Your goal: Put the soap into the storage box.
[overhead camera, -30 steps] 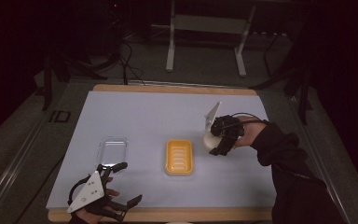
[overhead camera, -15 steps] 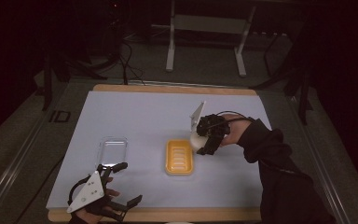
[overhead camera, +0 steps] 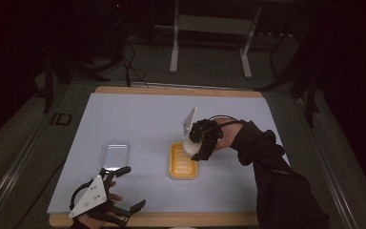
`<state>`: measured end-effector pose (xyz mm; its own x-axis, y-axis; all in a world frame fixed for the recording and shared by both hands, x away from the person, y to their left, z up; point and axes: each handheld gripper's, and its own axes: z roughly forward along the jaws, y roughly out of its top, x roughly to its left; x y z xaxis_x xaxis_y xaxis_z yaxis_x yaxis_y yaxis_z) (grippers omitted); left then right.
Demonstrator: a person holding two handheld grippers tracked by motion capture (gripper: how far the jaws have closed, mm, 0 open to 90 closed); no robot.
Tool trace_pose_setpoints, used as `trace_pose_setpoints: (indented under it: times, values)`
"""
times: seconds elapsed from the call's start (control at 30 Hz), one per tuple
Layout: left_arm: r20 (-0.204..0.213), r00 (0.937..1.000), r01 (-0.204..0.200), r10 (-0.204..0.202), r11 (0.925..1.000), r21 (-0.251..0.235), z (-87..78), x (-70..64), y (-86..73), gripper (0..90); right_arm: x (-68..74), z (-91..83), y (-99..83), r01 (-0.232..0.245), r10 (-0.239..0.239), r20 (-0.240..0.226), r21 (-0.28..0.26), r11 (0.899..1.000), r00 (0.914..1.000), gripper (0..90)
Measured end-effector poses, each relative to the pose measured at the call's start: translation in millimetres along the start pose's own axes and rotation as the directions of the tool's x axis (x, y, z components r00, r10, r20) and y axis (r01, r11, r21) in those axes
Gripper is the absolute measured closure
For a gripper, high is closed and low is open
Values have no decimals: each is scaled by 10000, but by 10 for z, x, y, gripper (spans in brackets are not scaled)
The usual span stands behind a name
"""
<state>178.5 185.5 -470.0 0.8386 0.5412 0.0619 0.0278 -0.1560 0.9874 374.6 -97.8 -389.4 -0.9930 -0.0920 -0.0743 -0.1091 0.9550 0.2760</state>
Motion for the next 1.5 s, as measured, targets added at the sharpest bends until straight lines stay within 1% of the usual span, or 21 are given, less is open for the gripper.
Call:
trace_pose_setpoints:
  times: [0.13,0.27,0.37,0.4,0.43,0.47,0.5,0.53,0.6,0.63,0.67,0.8,0.9,0.93,1.13,1.17,1.27,1.3,1.4,1.43,1.5]
  values:
    - [45,10000,-15,15,10000,3,1,0,1,1,-11,71,28,-7,7,-40,69,10000,10000,249]
    - [93,10000,-30,30,10000,31,2,-4,1,1,-23,113,44,-54,54,-132,-9,10000,9999,248]
    - [83,10000,-53,53,10000,25,-1,-5,3,1,-34,200,47,-10,8,-192,-148,9999,9998,248]
    - [82,9999,-58,58,10000,16,-1,-3,3,1,-34,200,47,-10,8,-192,-148,9999,9998,248]
    - [83,10000,-45,45,10000,12,-1,-3,3,1,-37,246,38,-97,94,-237,-101,9999,9997,249]
    - [96,10000,-23,23,10000,11,-1,-3,2,1,-37,246,38,-97,94,-237,-101,9999,9997,249]
    - [125,9999,-34,34,10000,7,-1,-4,2,1,-48,300,27,-160,157,-332,-104,9998,9993,248]
    - [125,9999,-34,34,10000,7,-1,-4,2,1,-48,300,27,-160,157,-332,-104,9998,9993,248]
    - [130,9999,-39,39,10000,25,0,-5,2,1,-56,378,14,-181,180,-404,-23,9998,9990,249]
    - [132,9999,-43,42,10000,37,0,-5,2,1,-56,378,14,-181,180,-404,-23,9998,9990,249]
    - [125,9999,-61,61,10000,40,0,-2,2,1,-64,427,4,-242,241,-505,-31,9997,9984,248]
    - [155,9999,-51,50,10000,56,4,-4,1,1,-66,504,-14,-400,394,-622,-74,9992,9973,249]
    - [166,9998,-60,59,10000,65,4,-7,1,1,-74,531,-22,-342,336,-613,-91,9994,9976,248]
    - [164,9998,-57,56,10000,63,4,-7,1,1,-98,643,-26,-484,490,-678,96,9988,9965,249]
    - [178,9998,-55,55,10000,43,1,-7,1,1,-131,742,-29,-573,578,-677,80,9983,9960,248]
    - [182,9998,-59,58,10000,44,0,-7,1,1,-131,786,-35,-729,744,-694,232,9971,9948,248]
    - [196,9998,-64,63,10000,52,0,-10,1,1,-134,828,-42,-692,715,-722,330,9971,9948,248]
    - [203,9998,-63,62,10000,52,0,-10,1,1,-139,864,-49,-775,804,-773,399,9962,9938,248]
    - [213,9997,-71,70,10000,62,3,-9,1,1,-151,898,-53,-831,854,-786,327,9960,9932,248]
    - [213,9997,-71,70,10000,62,3,-9,1,1,-153,907,-58,-928,950,-842,297,9952,9919,248]
    - [222,9997,-75,73,10000,65,3,-10,1,1,-160,968,-72,-914,933,-733,287,9954,9929,248]
